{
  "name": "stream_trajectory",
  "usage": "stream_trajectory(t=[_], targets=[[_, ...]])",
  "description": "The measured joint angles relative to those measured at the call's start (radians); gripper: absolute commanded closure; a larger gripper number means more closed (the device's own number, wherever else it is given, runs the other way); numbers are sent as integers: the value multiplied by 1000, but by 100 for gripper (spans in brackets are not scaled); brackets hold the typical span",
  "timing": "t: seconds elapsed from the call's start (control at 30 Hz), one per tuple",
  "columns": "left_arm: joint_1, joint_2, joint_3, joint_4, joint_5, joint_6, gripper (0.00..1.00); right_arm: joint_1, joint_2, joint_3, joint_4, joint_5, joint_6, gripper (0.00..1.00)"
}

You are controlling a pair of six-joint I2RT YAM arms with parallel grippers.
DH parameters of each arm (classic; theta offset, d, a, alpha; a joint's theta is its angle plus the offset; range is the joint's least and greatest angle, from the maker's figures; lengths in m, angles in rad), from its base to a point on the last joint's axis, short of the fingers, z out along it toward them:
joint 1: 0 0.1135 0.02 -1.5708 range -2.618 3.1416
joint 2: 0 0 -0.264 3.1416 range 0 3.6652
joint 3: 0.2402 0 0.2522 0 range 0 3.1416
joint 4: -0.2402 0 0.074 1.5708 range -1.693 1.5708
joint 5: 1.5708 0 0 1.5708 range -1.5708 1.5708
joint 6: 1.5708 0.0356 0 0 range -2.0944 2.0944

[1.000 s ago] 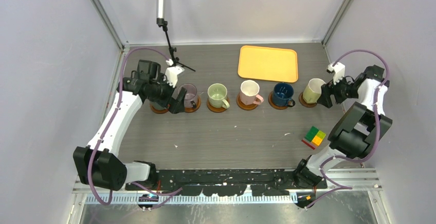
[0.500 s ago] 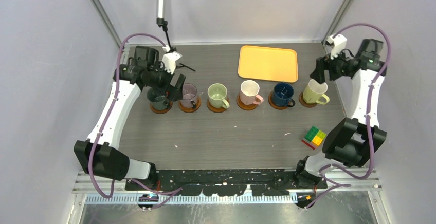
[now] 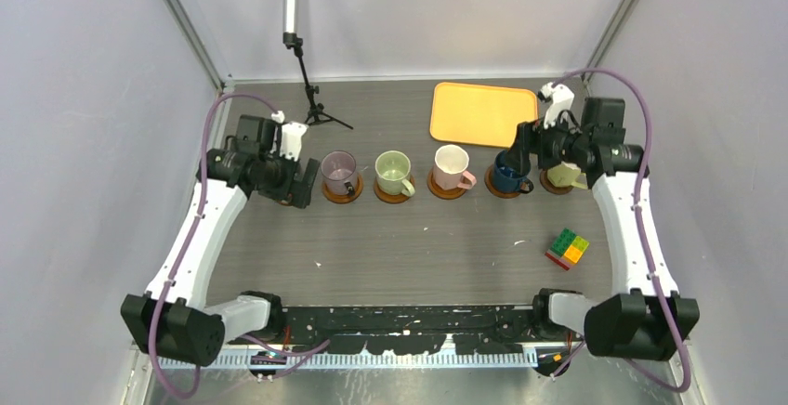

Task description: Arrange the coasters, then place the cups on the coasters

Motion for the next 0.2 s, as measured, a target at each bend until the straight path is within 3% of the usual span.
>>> stream_trajectory(t=[0.2], targets=[[0,-31,-45,7,-74,-29,0,19,-98,-122,-1,35,72,17]])
